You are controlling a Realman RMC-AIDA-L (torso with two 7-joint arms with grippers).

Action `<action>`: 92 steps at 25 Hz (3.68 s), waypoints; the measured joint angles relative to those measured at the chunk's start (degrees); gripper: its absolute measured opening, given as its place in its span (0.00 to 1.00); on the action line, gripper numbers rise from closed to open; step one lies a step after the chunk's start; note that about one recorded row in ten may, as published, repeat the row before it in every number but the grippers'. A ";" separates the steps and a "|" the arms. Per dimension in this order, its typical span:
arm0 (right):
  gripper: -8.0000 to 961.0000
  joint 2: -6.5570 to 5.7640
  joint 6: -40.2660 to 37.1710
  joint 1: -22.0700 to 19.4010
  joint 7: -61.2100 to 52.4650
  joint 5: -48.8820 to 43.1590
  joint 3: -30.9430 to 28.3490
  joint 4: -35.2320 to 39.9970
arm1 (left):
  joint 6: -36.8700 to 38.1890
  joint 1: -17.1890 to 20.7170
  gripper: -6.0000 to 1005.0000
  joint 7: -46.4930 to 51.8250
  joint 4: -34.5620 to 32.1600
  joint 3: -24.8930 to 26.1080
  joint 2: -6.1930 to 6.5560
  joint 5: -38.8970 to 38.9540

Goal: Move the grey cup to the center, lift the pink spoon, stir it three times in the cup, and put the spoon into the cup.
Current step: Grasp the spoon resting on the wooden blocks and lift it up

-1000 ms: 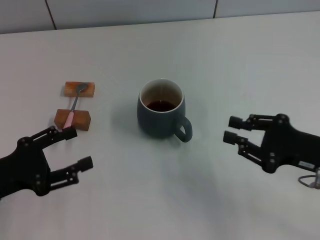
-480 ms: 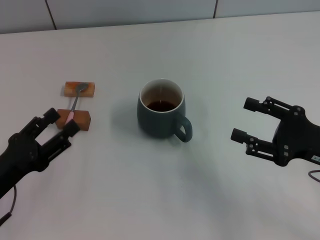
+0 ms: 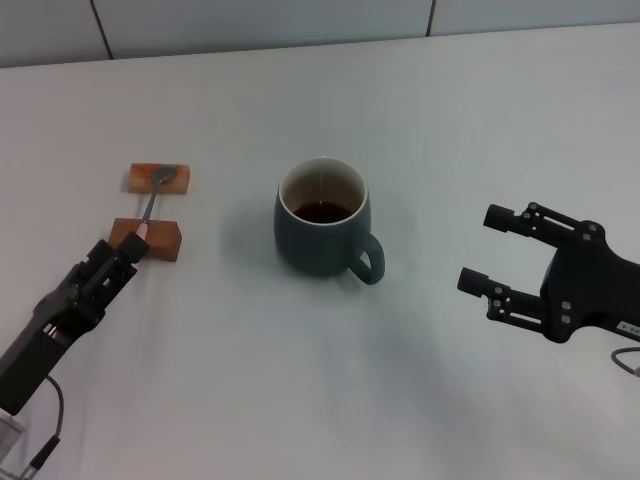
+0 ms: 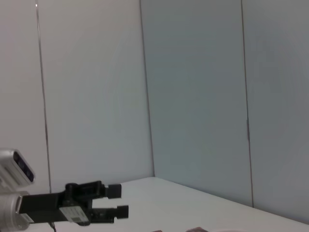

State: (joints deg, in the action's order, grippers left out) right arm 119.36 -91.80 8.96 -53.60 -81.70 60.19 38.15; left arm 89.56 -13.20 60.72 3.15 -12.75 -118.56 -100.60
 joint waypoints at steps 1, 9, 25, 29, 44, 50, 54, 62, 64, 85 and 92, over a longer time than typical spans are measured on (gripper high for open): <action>0.79 0.00 0.00 0.00 0.28 -0.01 0.02 -0.19 | -0.98 0.03 0.83 0.45 0.37 0.55 -0.02 0.00; 0.79 -0.06 -0.05 -0.02 0.44 -0.24 0.05 -0.78 | -5.23 0.72 0.83 1.08 1.97 4.49 -0.09 0.01; 0.79 -0.09 -0.05 0.00 0.43 -0.40 0.11 -0.92 | -9.51 0.25 0.83 11.28 2.06 6.06 0.00 -0.28; 0.79 -0.09 -0.05 0.00 0.43 -0.40 0.11 -0.91 | -10.40 0.09 0.83 13.01 2.07 5.90 0.00 -0.34; 0.79 -0.09 -0.10 0.00 0.43 -0.40 0.10 -0.88 | -11.13 -1.09 0.83 17.71 2.13 5.72 0.02 -1.52; 0.79 -0.09 -0.24 0.00 0.43 -0.40 0.10 -0.89 | -11.36 -1.20 0.83 19.94 2.18 5.71 -0.07 -1.80; 0.79 -0.09 -0.41 0.00 0.43 -0.39 0.10 -0.89 | -11.42 -0.96 0.83 21.79 2.58 5.76 -0.09 -1.80; 0.79 -0.12 -0.43 -0.05 0.43 -0.38 0.10 -0.89 | -11.86 -0.98 0.83 22.51 3.85 6.02 -0.09 -1.74; 0.79 -0.17 -0.43 -0.11 0.43 -0.38 0.10 -0.89 | -11.92 -0.98 0.83 22.59 4.27 6.14 -0.09 -1.62; 0.79 -0.26 -0.24 -0.42 0.43 -0.38 0.10 -0.89 | -14.28 -2.70 0.83 23.27 5.54 6.34 -0.25 -1.32; 0.79 -0.26 -0.12 -0.44 0.43 -0.38 0.11 -0.89 | -14.83 -3.29 0.83 23.30 5.92 6.49 -0.27 -1.31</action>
State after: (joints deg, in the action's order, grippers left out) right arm 119.09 -91.92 8.52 -53.17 -82.08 60.29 37.26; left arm 74.72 -16.49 84.02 9.07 -6.26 -118.83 -101.91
